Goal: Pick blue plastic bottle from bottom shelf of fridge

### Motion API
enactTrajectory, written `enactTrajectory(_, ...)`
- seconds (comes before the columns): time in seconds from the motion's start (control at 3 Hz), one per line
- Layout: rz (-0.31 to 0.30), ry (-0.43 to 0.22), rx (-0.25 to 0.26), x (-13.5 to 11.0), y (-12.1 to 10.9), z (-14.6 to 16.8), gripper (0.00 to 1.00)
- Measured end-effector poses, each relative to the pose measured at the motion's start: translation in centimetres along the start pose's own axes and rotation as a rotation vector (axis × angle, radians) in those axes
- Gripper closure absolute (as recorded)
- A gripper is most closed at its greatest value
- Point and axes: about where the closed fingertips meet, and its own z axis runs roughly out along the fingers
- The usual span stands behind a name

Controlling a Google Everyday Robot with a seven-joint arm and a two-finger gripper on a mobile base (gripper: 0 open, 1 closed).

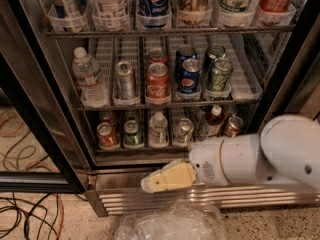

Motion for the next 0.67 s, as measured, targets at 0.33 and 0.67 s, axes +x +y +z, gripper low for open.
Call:
enactTrajectory(0.33, 0.182, -0.068, -0.033, 3.0, 1.4, 4.9, 0.00)
enactTrajectory(0.67, 0.331, -0.117, 0.002, 4.1, 0.0, 8.2, 0.00)
